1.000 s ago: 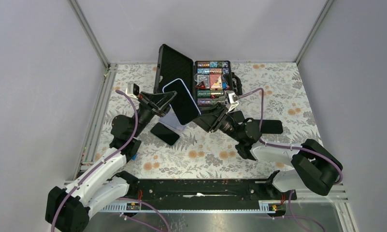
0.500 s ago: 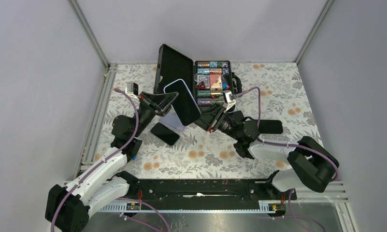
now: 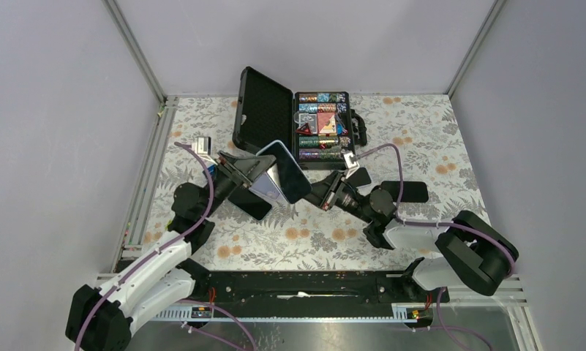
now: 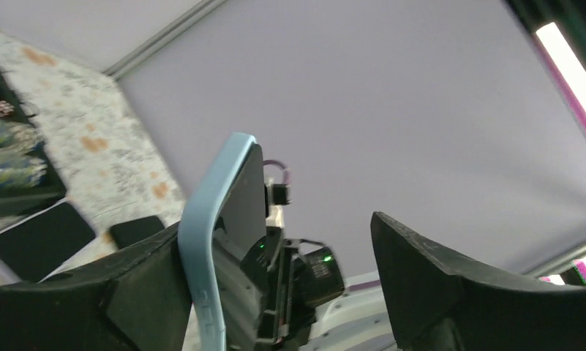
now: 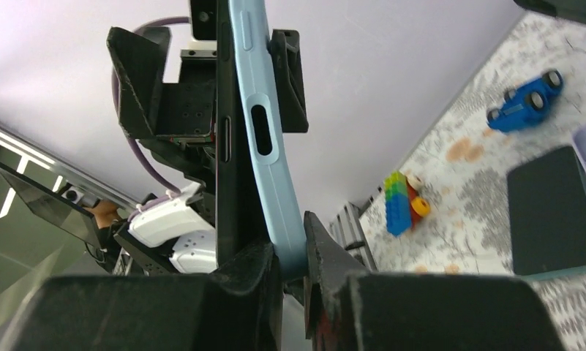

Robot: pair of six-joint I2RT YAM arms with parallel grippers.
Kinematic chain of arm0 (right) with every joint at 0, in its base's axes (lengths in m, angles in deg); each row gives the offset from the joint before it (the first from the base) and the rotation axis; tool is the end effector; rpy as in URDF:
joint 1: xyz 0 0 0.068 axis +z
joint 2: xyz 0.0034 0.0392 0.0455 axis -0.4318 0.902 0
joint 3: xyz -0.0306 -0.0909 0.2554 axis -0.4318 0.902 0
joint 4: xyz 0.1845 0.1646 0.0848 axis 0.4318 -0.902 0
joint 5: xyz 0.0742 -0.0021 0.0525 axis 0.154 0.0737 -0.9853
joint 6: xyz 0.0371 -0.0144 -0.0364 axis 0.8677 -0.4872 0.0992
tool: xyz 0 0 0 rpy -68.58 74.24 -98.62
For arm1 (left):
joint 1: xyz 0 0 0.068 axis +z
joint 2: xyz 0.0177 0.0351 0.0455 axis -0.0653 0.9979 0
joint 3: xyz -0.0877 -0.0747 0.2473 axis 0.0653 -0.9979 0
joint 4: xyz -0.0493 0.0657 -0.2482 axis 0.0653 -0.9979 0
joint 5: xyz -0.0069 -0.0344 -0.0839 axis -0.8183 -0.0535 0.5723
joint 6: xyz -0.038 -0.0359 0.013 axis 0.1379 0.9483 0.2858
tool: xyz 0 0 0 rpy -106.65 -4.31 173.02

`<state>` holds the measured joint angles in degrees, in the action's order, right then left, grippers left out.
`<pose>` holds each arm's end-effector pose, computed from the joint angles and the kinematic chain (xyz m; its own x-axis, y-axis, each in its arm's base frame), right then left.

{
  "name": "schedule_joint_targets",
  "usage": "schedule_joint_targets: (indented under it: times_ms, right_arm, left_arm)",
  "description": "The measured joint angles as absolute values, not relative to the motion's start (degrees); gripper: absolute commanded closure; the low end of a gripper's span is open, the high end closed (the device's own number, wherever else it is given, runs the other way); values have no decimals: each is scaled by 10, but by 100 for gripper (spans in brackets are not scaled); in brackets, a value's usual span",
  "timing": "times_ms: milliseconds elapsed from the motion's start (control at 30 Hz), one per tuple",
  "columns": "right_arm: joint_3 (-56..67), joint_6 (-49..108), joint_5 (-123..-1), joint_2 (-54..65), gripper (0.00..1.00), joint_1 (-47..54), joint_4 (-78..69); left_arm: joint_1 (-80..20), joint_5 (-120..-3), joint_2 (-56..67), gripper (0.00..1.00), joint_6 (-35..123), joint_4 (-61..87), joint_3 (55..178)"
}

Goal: Take the phone out of the phone case
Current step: Remove the phone case from the phone.

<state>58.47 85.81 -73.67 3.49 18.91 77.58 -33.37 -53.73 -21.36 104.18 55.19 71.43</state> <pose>0.1720 0.1853 0.2490 -0.6398 0.5518 -0.5349 -0.6691 -0.0575 0.7410 0.1634 -0.1041 0.3199 -0.5550 -0.7368 -0.3861 0.5385 0.0356 -0.8419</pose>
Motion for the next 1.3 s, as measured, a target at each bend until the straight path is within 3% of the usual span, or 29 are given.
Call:
schedule_joint_targets:
  times_ms: [300, 600, 800, 967, 1300]
  right_arm:
    - [669, 858, -735, 14, 100, 187, 750]
    - [706, 911, -711, 22, 100, 186, 733]
    - [706, 950, -693, 38, 100, 186, 656]
    - [706, 955, -671, 19, 100, 186, 553]
    - [657, 955, -633, -162, 100, 186, 276]
  left_arm:
    - [-335, -571, -239, 1, 886, 449, 627]
    - [-345, -629, -296, 4, 820, 366, 582]
    - [-406, -741, -346, 5, 754, 280, 596]
    - [-497, -813, -289, 6, 687, 243, 647]
    - [-663, -842, -121, 4, 495, 196, 779]
